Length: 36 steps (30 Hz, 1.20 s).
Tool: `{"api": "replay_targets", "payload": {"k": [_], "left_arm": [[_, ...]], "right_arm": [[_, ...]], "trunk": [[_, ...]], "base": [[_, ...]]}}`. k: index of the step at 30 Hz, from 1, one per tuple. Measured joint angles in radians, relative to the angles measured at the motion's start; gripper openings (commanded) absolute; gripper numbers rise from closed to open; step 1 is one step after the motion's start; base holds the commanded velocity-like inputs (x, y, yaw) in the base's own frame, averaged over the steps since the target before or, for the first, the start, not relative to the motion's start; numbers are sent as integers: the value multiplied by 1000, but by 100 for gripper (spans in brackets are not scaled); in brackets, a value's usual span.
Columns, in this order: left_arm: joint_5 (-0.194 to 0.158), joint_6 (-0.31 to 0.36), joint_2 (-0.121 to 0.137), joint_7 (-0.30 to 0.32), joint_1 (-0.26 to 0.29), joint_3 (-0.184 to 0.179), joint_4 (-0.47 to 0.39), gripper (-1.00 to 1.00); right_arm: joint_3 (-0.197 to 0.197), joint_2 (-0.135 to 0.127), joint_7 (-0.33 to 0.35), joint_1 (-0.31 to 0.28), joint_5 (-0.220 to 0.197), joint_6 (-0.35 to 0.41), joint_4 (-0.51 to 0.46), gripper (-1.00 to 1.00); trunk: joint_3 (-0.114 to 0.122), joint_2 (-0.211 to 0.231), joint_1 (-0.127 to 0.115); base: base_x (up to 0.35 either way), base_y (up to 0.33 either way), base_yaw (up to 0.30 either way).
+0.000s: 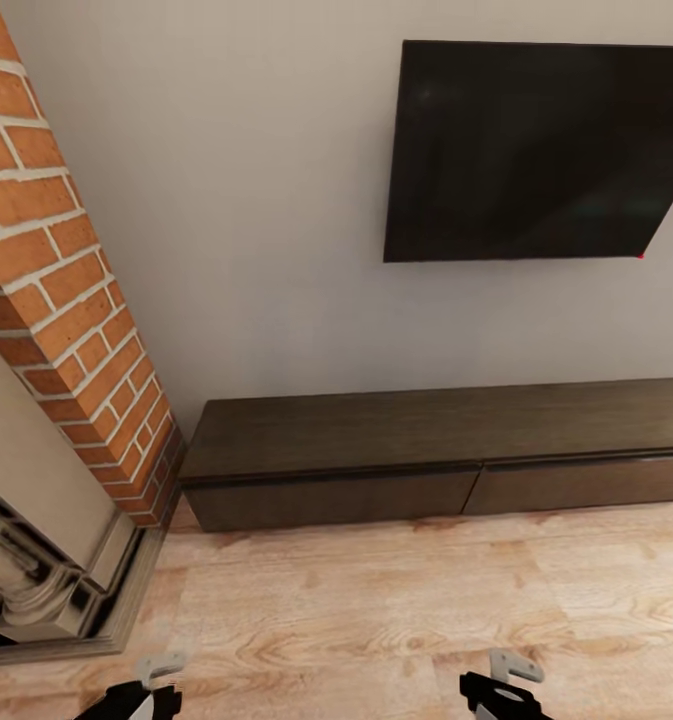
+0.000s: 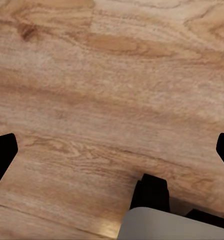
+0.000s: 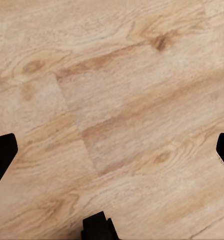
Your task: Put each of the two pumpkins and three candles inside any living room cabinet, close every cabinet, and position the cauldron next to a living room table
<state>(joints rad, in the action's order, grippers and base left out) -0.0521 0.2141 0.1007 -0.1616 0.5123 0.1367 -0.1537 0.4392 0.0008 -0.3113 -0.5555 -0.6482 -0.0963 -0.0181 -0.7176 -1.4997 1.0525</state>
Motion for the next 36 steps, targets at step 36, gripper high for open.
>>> {"api": "replay_targets", "payload": {"k": [36], "left_arm": [[10,-282,63,-2,-282,-4,131,100]], "right_arm": [[-1,-2,36,207,-10,-206,36,100]], "trunk": [[113,252,-138]], "base": [[0,0,0]]}}
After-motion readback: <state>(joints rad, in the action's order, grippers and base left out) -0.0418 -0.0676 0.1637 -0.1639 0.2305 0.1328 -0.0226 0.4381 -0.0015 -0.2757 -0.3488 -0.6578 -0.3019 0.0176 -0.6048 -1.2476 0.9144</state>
